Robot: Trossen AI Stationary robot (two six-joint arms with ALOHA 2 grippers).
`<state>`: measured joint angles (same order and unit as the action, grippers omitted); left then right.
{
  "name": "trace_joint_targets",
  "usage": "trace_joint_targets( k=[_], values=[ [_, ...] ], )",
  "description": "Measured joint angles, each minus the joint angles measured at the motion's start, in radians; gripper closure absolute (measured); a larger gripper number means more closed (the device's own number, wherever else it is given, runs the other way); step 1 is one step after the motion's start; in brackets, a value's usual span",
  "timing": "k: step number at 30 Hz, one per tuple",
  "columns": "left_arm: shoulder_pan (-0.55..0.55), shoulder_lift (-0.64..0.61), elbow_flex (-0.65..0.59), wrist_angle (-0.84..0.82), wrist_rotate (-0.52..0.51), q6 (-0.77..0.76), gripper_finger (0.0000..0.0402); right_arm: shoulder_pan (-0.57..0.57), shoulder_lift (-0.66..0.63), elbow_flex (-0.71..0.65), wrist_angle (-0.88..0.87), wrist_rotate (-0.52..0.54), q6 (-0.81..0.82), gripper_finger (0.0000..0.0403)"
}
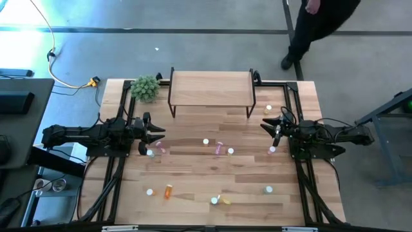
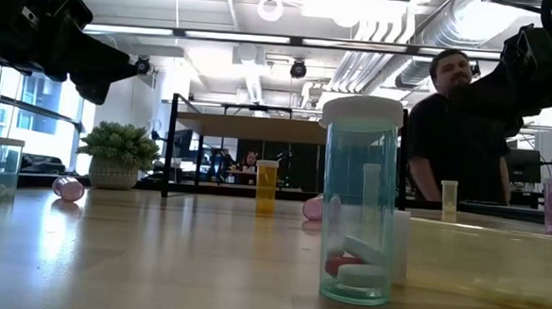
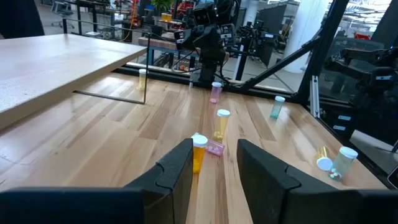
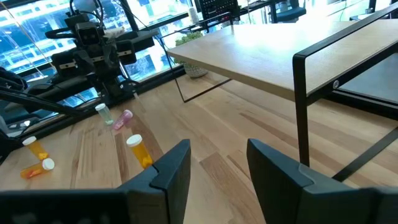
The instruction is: Pick and place medicine bottles onto shelf by color
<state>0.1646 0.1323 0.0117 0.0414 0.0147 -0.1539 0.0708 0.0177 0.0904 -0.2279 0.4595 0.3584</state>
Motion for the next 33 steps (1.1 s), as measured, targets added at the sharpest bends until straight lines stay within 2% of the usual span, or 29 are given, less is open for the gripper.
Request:
trace_joint_targets(
  k=[33],
  values=[
    [0.0,0.0,0.0,0.0,0.0,0.0,0.0288,0.0,0.0,0.0,0.0,0.0,0.0,0.0253]
  ],
)
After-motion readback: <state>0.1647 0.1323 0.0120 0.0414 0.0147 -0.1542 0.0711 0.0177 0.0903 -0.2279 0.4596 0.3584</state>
